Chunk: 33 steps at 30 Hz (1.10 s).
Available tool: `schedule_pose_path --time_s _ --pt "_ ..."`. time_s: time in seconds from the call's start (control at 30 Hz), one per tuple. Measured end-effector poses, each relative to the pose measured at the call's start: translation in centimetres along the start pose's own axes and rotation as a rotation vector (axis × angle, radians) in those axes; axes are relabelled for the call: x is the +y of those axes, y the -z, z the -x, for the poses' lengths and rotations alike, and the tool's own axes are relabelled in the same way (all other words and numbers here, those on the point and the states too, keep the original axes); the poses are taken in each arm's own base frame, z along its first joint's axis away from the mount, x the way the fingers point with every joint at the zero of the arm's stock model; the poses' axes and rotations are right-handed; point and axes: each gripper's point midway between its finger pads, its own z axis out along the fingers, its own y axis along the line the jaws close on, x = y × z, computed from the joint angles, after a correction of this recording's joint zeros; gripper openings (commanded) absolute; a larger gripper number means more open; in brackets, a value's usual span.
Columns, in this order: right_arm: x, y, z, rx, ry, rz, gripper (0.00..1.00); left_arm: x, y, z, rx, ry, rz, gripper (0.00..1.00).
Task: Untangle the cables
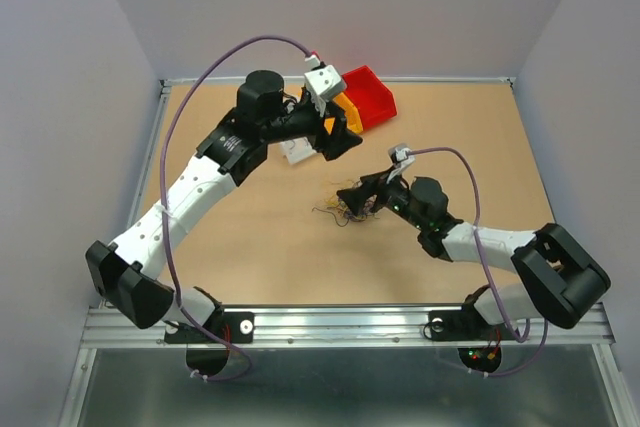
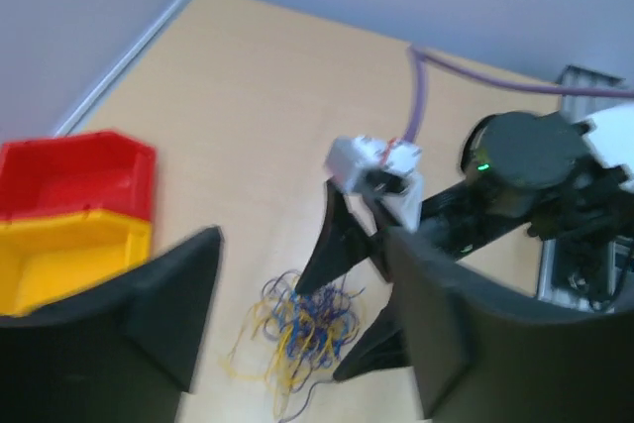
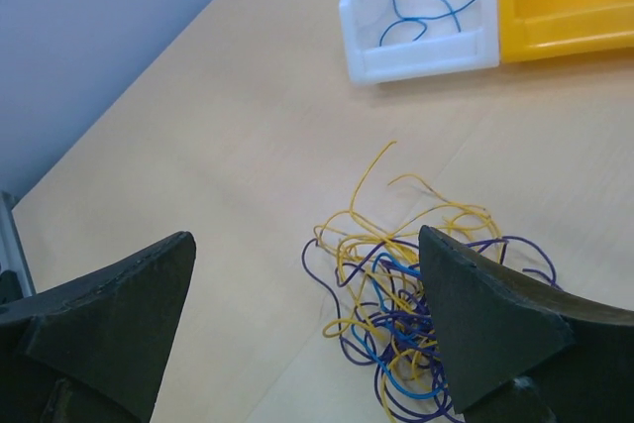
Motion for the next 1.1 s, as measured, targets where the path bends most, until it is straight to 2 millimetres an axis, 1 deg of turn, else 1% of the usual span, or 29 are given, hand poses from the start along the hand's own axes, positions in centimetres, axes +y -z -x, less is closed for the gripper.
schedule_pose_path --time_s 0.03,0.07,0.1,0.13,0.17,0.2,0.27,0.3,0.33,0.43,0.5,0.6,0.67,0.87,0.9,0.97,1.1 --pt "-0.2 0.0 0.4 -0.015 -0.001 -0.015 1.00 0.8 0.2 -0.4 0.006 0.000 0.048 0.99" --pt "-0.5 0.2 0.9 -0.036 -0.004 -0.040 1.00 2.1 0.1 -1.7 0.027 0.011 0.107 0.99" --pt "-0.8 0.4 1.3 -0.054 -0.005 -0.064 1.00 2.9 0.1 -2.7 0.044 0.022 0.138 0.99" --pt "-1.3 0.9 1.9 -0.082 -0.011 -0.102 1.00 4.0 0.0 -4.6 0.077 0.040 0.175 0.99" --pt "-1.7 1.5 2.9 -0.121 -0.014 -0.136 1.00 5.2 -0.1 -7.5 0.131 0.072 0.215 0.99" --pt "-1.9 1.9 3.5 -0.148 -0.018 -0.156 1.00 6.6 -0.2 -10.9 0.198 0.114 0.249 0.99" --pt "-2.4 2.8 5.1 -0.211 -0.027 -0.204 1.00 8.3 -0.4 -16.3 0.309 0.183 0.284 0.99" --pt "-2.8 3.3 5.7 -0.242 -0.032 -0.234 1.00 9.1 -0.4 -19.6 0.373 0.228 0.294 0.99" --pt "-2.9 3.5 6.0 -0.256 -0.036 -0.246 1.00 9.5 -0.4 -22.2 0.426 0.265 0.300 0.99" --pt "-3.5 4.2 6.6 -0.284 -0.041 -0.286 1.00 9.7 -0.3 -28.2 0.551 0.362 0.286 0.99" --pt "-3.8 4.4 6.8 -0.291 -0.045 -0.309 1.00 9.4 -0.6 -29.8 0.581 0.390 0.265 0.99" --pt "-4.1 4.5 6.7 -0.290 -0.046 -0.327 1.00 9.0 -0.9 -30.7 0.586 0.421 0.223 0.99" --pt "-4.2 4.6 6.5 -0.285 -0.046 -0.333 1.00 8.7 -1.2 -31.0 0.581 0.439 0.191 0.99" --pt "-4.4 4.6 6.3 -0.276 -0.046 -0.340 1.00 8.7 -1.7 -31.8 0.568 0.476 0.154 0.99" --pt "-4.4 4.6 6.2 -0.274 -0.046 -0.341 1.00 8.6 -1.8 -31.8 0.563 0.482 0.146 0.97" --pt "-4.5 4.6 6.1 -0.267 -0.045 -0.344 1.00 8.5 -2.0 -31.7 0.554 0.489 0.133 0.94" --pt "-4.5 4.6 6.0 -0.263 -0.045 -0.346 1.00 8.6 -2.4 -31.3 0.530 0.488 0.122 0.93"
